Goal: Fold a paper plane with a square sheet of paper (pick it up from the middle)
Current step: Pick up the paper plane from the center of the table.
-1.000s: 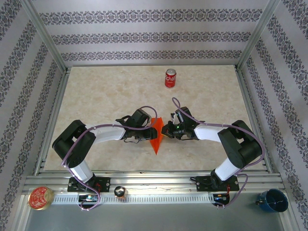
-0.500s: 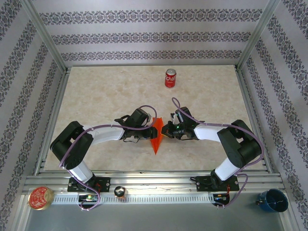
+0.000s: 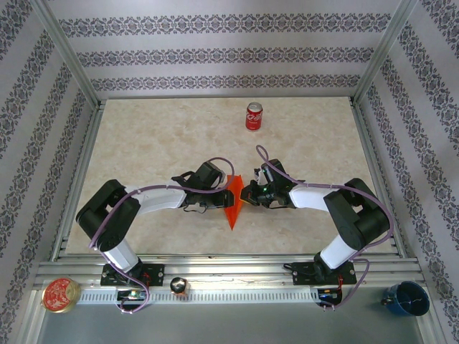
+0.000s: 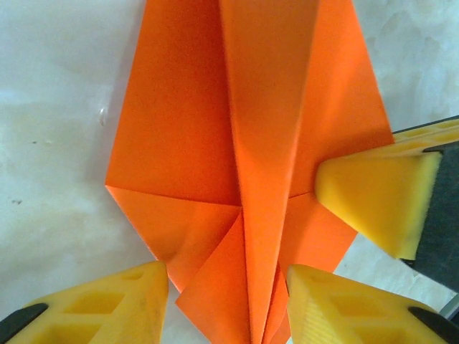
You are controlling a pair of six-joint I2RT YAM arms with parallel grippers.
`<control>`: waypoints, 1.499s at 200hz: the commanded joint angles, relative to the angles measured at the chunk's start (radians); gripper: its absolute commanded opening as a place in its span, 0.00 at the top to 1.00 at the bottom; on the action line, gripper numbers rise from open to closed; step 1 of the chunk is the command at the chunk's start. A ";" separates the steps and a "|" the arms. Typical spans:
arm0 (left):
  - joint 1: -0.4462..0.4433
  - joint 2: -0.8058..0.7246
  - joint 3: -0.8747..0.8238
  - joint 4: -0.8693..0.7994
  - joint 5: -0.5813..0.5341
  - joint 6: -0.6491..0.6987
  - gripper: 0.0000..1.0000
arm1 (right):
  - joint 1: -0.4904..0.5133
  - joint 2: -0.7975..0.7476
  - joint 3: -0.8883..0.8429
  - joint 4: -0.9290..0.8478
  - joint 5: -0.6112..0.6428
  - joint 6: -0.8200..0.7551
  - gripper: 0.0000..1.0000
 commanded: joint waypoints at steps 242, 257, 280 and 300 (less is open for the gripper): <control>-0.012 0.093 0.047 0.078 0.143 -0.021 0.71 | 0.013 0.011 0.002 0.021 -0.002 0.018 0.99; -0.012 0.105 0.056 0.074 0.145 -0.019 0.72 | 0.013 0.011 0.004 0.021 -0.003 0.017 0.99; -0.013 0.117 0.066 0.063 0.140 -0.016 0.75 | 0.013 0.008 0.004 0.018 -0.004 0.017 0.99; -0.013 0.126 0.077 0.038 0.126 -0.010 0.78 | 0.013 0.008 0.003 0.018 -0.005 0.018 0.99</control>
